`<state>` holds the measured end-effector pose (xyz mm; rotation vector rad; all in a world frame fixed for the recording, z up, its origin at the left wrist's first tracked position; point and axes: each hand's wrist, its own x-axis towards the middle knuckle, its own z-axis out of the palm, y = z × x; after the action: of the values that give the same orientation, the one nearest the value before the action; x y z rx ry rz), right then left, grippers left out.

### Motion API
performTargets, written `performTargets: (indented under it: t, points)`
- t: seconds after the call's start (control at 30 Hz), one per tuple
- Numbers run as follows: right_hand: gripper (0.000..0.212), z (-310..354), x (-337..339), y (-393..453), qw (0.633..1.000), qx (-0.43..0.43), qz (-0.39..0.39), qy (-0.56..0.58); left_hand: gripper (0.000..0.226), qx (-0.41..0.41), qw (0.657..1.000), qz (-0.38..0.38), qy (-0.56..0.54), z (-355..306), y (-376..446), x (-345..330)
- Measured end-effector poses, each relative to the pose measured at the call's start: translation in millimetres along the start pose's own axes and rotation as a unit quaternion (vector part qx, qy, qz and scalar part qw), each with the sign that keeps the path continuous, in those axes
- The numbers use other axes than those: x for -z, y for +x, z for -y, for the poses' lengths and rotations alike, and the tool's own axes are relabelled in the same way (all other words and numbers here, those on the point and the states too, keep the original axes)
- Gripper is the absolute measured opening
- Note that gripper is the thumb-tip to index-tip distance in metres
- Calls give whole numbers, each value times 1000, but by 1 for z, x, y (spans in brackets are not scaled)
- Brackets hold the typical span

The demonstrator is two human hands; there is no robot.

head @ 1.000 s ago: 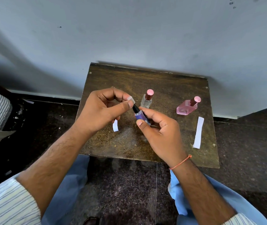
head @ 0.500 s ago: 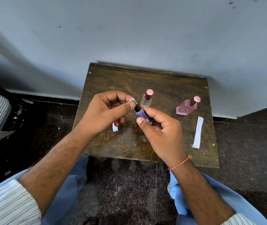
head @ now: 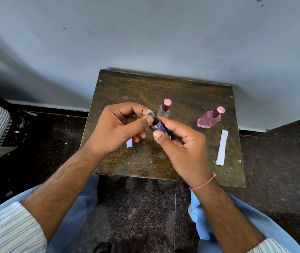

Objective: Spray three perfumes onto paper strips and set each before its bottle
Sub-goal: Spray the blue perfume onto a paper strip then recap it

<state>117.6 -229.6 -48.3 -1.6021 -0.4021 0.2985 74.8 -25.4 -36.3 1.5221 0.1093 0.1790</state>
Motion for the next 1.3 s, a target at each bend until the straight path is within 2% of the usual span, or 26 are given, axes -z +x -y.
performTargets:
  t: [0.17, 0.27, 0.33, 0.4, 0.47, 0.73, 0.83, 1.03, 1.2, 1.3]
  points:
    - [40, 2, 2, 2, 1000, -9, 9, -6, 17, -10, 998, 13, 53, -7, 2, 8]
    - [37, 2, 1, 2, 1000, -7, 9, -28, 47, -30, 994, 13, 100, -8, 1, 14]
    - [37, 2, 0, 2, 999, -7, 6, -34, 64, -77, 983, 16, 164, -7, 0, 17]
    - [37, -1, -2, 3, 999, -10, 0, -42, 55, -144, 955, 20, 258, -3, -1, 17]
    - [37, -6, -2, 4, 998, -17, -6, -52, 45, -166, 936, 23, 308, 3, -3, 15]
    - [37, -21, 0, 2, 995, -45, -16, -84, 43, -109, 945, 33, 308, 18, -7, 5]
    - [36, -21, -1, 2, 995, -61, -4, -83, 42, -107, 933, 34, 342, 16, -5, 9]
    - [29, -18, -6, 7, 994, -90, 10, -66, 65, -49, 907, 79, 412, 2, 2, 40]
    - [28, -16, -7, 7, 994, -97, 16, -52, 36, 7, 901, 89, 424, -1, 5, 69]
    - [30, -13, -11, 8, 995, -86, 25, -37, 30, 39, 897, 111, 425, -1, 5, 69]
